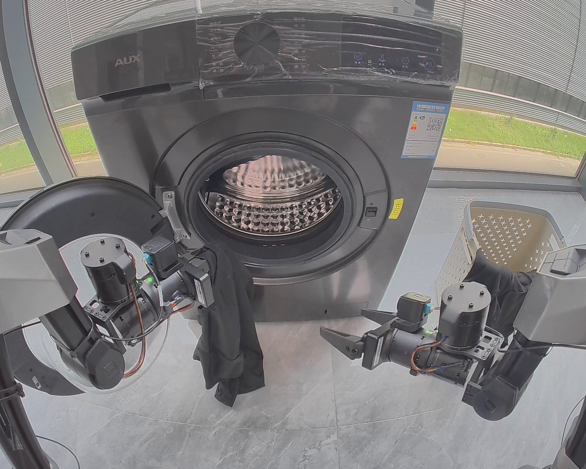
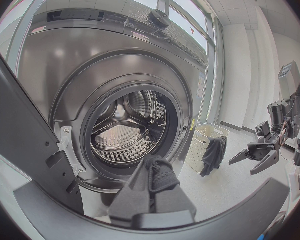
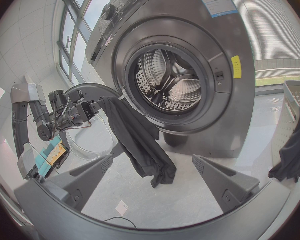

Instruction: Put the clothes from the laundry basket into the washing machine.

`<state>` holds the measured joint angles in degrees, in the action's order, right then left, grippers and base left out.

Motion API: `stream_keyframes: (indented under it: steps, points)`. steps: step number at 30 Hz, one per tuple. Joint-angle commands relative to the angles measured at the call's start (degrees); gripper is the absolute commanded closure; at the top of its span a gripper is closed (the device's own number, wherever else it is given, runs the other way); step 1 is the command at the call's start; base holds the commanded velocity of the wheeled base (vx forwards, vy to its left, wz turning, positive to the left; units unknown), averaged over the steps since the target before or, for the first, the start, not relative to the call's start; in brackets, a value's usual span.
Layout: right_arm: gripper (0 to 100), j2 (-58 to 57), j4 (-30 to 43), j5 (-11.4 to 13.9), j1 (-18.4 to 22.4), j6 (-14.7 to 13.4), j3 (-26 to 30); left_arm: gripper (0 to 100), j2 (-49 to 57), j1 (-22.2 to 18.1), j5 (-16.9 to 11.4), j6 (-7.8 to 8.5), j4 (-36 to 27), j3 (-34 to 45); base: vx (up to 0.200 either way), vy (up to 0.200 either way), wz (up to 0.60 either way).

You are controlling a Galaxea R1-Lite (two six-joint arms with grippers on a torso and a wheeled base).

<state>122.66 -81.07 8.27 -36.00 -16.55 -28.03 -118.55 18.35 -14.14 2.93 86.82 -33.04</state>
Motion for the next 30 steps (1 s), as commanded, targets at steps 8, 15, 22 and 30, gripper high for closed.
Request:
stream_keyframes:
  steps: [8, 15, 22, 30]
  points:
    - [0, 6.8, 1.88, 2.19, -3.11, 3.72, -9.33, 100, -0.19, 0.64, 3.15, -0.2, 0.01, -2.38, 0.0, 0.0, 0.0]
    - [0, 9.79, 6.62, 2.02, -5.4, 3.9, -17.41, 100, -0.36, 0.73, 5.18, -0.55, -0.07, -4.4, 0.0, 0.0, 0.0]
    - [0, 14.18, 9.17, 2.02, -5.4, 5.13, -25.68, 100, -1.15, 1.52, 7.02, -1.43, -0.07, -5.9, 0.0, 0.0, 0.0]
    - [0, 14.45, 17.79, 2.28, -7.59, 5.13, -32.44, 100, -2.47, 1.87, 8.43, -1.43, -0.07, -7.22, 0.0, 0.0, 0.0]
